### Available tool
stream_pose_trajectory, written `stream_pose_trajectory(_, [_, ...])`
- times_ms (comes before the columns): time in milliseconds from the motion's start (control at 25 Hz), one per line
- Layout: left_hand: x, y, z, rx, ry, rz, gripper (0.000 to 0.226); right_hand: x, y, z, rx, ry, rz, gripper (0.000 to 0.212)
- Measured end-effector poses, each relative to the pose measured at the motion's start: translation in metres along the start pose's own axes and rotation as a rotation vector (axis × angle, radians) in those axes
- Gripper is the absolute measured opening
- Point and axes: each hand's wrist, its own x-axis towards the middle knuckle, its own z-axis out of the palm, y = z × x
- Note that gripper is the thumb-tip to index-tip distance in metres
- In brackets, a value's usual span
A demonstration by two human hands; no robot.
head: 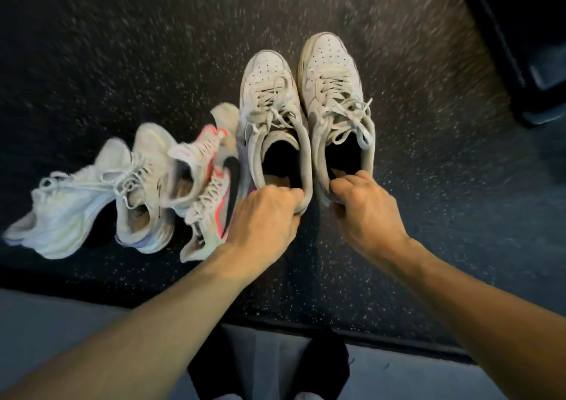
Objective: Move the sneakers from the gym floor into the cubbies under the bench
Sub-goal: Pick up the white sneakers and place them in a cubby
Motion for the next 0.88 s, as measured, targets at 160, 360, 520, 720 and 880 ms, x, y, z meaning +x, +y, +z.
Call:
stream_pose_trajectory(160, [0.022, 0.037, -0.112, 0.025, 0.092, 0.086, 0.020, 0.021, -0.024, -0.109, 0.005, 0.153, -0.042, 0.010])
stream_pose_trajectory(360, [0.032, 0.091, -0.266, 0.135, 0.276, 0.179, 0.020, 0.041, -0.066, -0.258, -0.035, 0.335, -0.117, 0.015])
stream_pose_trajectory(520, [0.022, 0.141, -0.401, 0.202, 0.407, 0.277, 0.008, 0.041, -0.109, -0.393, -0.070, 0.483, -0.165, 0.018])
stream_pose_trajectory(720, [-0.006, 0.203, -0.552, 0.289, 0.582, 0.361, 0.017, 0.024, -0.164, -0.547, -0.124, 0.681, -0.235, 0.015])
stream_pose_trajectory(880, [-0.041, 0.253, -0.665, 0.347, 0.678, 0.408, 0.012, -0.003, -0.202, -0.662, -0.178, 0.795, -0.247, 0.012])
